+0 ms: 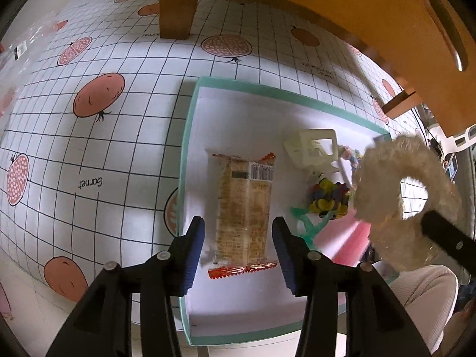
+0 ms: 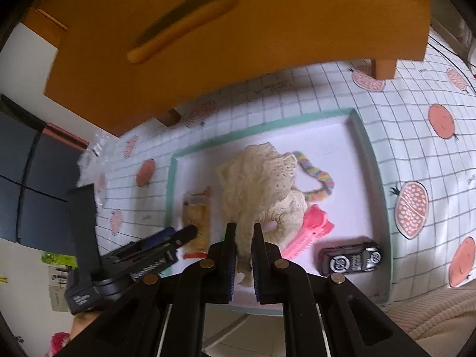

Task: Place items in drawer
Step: 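Grasp the pink hair roller with the left tool while the right tool holds the lace cloth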

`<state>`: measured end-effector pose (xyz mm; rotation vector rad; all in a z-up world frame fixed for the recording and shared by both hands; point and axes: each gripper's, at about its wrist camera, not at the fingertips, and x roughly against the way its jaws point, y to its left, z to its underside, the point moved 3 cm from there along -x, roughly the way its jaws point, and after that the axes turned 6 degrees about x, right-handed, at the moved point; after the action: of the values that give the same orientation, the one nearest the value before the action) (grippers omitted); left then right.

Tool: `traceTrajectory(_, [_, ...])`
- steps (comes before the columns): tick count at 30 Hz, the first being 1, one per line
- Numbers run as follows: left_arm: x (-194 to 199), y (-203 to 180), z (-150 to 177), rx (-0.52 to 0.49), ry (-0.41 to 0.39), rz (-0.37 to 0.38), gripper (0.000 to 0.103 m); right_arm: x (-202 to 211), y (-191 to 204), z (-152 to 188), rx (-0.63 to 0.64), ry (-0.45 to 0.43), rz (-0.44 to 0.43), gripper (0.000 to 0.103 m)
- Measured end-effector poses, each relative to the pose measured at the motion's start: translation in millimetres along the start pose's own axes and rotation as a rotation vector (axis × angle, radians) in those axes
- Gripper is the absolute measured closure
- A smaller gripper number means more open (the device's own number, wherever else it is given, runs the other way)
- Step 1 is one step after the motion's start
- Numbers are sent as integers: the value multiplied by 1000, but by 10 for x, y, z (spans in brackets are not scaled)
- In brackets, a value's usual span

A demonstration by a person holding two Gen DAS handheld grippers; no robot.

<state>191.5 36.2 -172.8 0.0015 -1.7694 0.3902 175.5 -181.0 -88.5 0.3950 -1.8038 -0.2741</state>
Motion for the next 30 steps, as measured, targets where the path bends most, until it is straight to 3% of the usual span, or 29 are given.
traceTrajectory(9, [39,-143,-29,-45,-36,6,55,206,6,-105,-37,-86,-52,93])
traceTrajectory(20, [116,-578,104,-202,-54,137,55,184,-84,-96,-61,-79,-41,93])
traceTrajectory(24, [140,-722,169,-296,-78,135,55,141,-114,-69,-69,-66,-36,93])
traceTrajectory(30, [55,-899,315,-369,-42,155,55,61,-191,-24,-96,-45,-34,93])
